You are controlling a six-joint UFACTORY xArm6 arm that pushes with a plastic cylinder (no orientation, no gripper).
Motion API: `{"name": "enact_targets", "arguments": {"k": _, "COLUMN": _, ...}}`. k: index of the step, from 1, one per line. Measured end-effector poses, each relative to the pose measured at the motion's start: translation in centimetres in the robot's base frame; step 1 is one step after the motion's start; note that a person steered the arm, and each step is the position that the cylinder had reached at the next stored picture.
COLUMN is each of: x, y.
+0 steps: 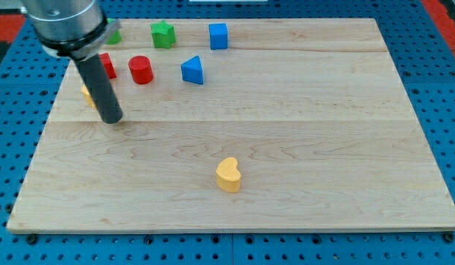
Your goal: Move the yellow hexagon to the top center
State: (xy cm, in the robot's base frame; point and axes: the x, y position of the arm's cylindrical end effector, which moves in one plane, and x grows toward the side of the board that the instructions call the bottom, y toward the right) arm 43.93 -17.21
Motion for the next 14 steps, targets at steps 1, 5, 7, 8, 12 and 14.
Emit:
{"name": "enact_targets", "arguments": {"k": 1, "x": -0.4, "y": 0.6}}
{"name": "enact_targets", "arguments": {"k": 5, "x": -2.9, "y": -2.5}}
{"name": "enact_targets", "arguments": {"k": 7, "x": -5.1, "y": -6.9}}
{"name": "enact_targets", "arguments": {"k": 8, "x": -4.9, "y": -7.1}}
{"name": "enact_targets", "arguments": {"k": 12, "x": -5.5, "y": -10.0}}
{"name": "enact_targets", "arguments": {"k": 14, "x": -8.7, "y": -10.0}}
